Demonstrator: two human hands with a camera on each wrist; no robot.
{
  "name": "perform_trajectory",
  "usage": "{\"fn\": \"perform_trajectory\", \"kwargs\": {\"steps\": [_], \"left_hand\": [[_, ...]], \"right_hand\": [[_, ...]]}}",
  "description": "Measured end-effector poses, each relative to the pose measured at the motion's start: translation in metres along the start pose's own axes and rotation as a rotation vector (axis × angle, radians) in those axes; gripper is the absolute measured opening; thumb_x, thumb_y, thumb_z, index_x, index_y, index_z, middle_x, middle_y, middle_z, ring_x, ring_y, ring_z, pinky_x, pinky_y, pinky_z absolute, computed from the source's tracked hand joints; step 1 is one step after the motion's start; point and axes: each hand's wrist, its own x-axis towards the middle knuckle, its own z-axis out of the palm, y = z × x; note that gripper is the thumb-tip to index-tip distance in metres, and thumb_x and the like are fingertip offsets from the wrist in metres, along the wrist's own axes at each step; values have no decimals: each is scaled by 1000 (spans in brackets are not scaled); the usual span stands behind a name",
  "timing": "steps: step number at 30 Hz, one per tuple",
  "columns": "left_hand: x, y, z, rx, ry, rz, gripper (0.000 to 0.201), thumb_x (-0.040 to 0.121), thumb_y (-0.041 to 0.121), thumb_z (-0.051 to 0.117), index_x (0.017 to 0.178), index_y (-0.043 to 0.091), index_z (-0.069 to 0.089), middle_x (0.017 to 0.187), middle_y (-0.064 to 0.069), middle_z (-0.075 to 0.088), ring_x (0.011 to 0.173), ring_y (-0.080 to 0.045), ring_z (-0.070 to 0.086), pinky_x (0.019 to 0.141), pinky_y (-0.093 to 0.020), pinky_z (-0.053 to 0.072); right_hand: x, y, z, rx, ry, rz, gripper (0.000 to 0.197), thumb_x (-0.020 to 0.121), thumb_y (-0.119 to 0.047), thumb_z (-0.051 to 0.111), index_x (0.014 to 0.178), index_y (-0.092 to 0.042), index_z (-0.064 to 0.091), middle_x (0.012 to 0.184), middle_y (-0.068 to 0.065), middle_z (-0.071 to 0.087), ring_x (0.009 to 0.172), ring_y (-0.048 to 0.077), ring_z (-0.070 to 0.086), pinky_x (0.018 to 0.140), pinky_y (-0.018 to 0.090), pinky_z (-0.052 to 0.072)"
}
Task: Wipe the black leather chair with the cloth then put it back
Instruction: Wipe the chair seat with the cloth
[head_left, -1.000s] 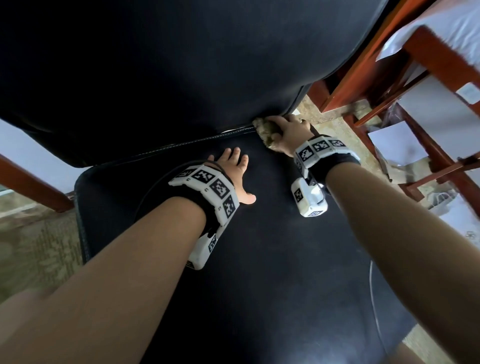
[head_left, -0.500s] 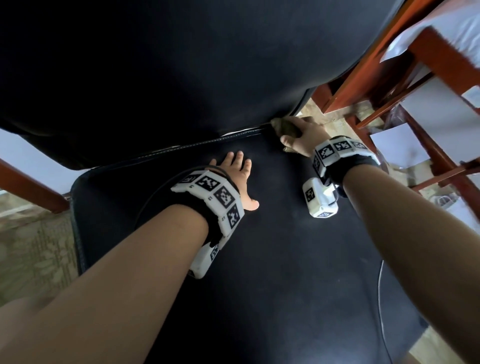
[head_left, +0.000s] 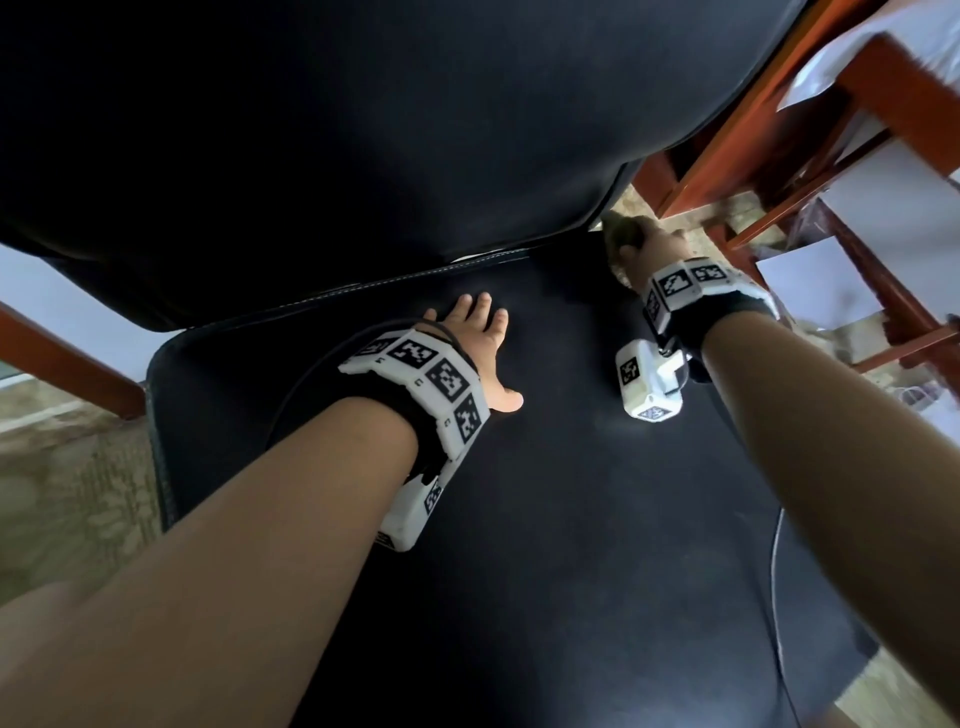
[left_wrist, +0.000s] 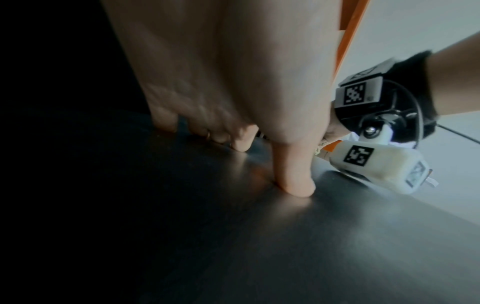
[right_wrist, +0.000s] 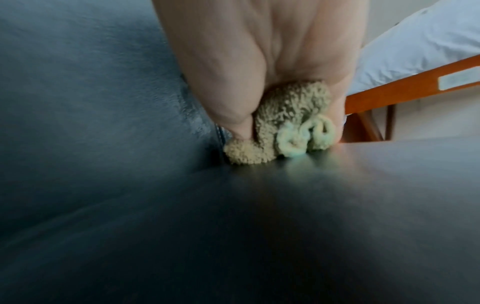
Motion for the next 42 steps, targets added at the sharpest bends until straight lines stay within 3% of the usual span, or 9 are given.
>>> {"fn": "perform_trajectory", "kwargs": {"steps": [4,8,11,15,20,29,32,36,42], "left_hand": [[4,-1,1,-1,-10,8,91,88,55,47,149,19,-9,156,-1,-20,144,-19,-15,115,-44,2],[5,0,0,5,-10,11,91,88,56,47,149,19,-9,156,-1,-20,144,-19,-15,116,-44,2],[4,1,-1,14,-10,5,91,88,55,47,149,19,-9,156,-1,-20,144,-19,-15,115,-44,3],[2,0,1,17,0,18,92,87,56,48,150,18,-7,156,-2,-18,144,-18,-14,116,-43,2],[3,0,1,28,15,7,94,86,59,49,150,17,-7,156,-3,-17,144,-20,-12,116,-46,5],[3,0,2,38,9,-38,93,88,56,48,149,14,-7,157,-6,-15,144,-24,-11,116,-49,7],[0,12,-17,-1,13,-102,81,89,50,51,149,9,15,156,-12,10,143,-29,13,113,-43,22],[13,24,-47,-299,391,-82,40,91,36,51,123,13,58,126,-8,57,115,-28,53,94,-36,44],[61,43,-61,-304,466,113,54,93,34,48,144,27,31,156,6,15,141,-17,18,111,-37,26]], "right_hand": [[8,1,-4,78,20,28,41,94,-21,46,132,-7,43,132,20,49,122,34,46,101,40,36],[-3,-11,-3,124,-21,-101,43,92,-23,46,135,-17,44,135,13,46,122,33,45,102,32,34],[-15,-26,1,100,-102,-153,52,91,-25,48,141,-33,35,141,13,36,124,38,41,103,43,38],[-38,-12,-15,496,-102,-159,52,96,-25,44,143,-36,28,135,8,45,103,24,56,85,27,45],[-95,41,-22,209,-141,33,63,98,-40,37,149,-30,2,157,4,-3,141,33,17,111,38,20],[-125,47,11,5,-363,194,65,94,-56,30,147,-37,-3,156,5,-13,141,39,-9,114,54,1],[-122,48,10,44,-358,189,70,92,-55,39,146,-39,-1,157,2,-11,142,37,-8,114,54,4],[-116,47,12,80,-319,171,72,90,-54,45,146,-41,2,157,-1,-9,142,33,-9,114,54,9],[-120,49,11,79,-315,174,72,90,-54,45,146,-42,2,157,-2,-10,143,29,-9,111,55,7]]}}
